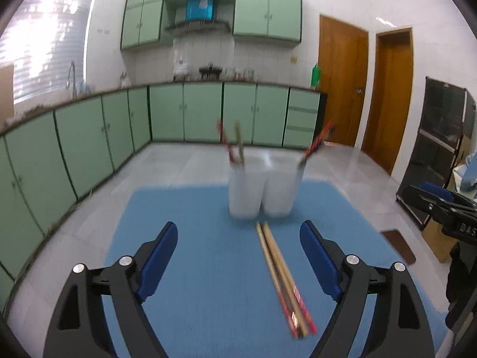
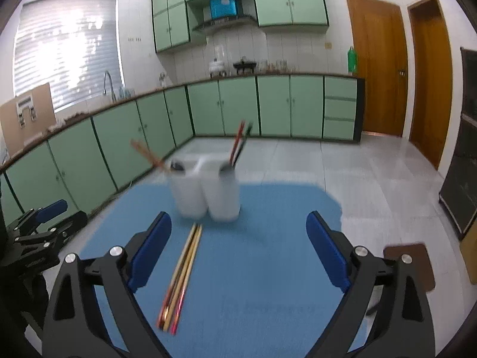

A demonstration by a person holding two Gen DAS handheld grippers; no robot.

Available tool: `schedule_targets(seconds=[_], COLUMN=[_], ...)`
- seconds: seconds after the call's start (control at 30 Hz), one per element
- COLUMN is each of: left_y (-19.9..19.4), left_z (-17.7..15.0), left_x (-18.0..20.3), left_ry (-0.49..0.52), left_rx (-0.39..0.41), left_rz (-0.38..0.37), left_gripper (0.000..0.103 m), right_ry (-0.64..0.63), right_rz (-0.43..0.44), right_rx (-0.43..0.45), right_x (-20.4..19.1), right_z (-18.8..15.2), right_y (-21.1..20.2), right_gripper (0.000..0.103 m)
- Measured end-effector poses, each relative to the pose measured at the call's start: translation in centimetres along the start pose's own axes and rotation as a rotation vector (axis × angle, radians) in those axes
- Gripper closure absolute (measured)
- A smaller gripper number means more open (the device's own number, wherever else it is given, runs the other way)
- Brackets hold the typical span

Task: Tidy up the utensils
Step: 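Move the right gripper to a red-patterned chopstick and close on its end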

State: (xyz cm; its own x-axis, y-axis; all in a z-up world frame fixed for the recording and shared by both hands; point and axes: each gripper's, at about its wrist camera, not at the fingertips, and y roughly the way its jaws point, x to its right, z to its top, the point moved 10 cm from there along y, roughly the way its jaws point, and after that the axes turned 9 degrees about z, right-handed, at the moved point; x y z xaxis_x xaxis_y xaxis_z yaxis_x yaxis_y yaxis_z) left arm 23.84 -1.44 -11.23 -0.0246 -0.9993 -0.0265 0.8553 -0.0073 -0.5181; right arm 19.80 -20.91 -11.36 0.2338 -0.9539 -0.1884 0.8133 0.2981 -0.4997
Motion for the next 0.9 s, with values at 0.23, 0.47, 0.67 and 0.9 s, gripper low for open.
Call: schedule_targets(seconds=[0.23, 0.47, 0.67, 0.9], left_y=[2.4, 3.5, 3.5, 3.7], left_z=[-6.6, -10.9, -12.1, -12.6], left_x=[-0.9, -1.6, -1.9, -2.5], left_ry=[0.022, 0.023, 0.025, 0.024], left_rx=[-0.141, -0.225, -0.247, -0.263], left_rz=[0.032, 0.053, 0.066, 0.074], left_gripper=[0.019, 0.019, 0.02, 0.019], right_ry=[0.038, 0.026, 0.039, 0.026], right_rz=[0.02, 0.021, 0.023, 0.038], right_rx=[-0.137, -0.258, -0.305, -0.329], right_x=[-2.3, -4.5, -5.4, -6.3], right_z=[-7.7, -13.0, -15.1, -15.5], right_y=[2.2, 4.8, 5.9, 6.5], right_gripper=[0.014, 0.016, 0.028, 0.043])
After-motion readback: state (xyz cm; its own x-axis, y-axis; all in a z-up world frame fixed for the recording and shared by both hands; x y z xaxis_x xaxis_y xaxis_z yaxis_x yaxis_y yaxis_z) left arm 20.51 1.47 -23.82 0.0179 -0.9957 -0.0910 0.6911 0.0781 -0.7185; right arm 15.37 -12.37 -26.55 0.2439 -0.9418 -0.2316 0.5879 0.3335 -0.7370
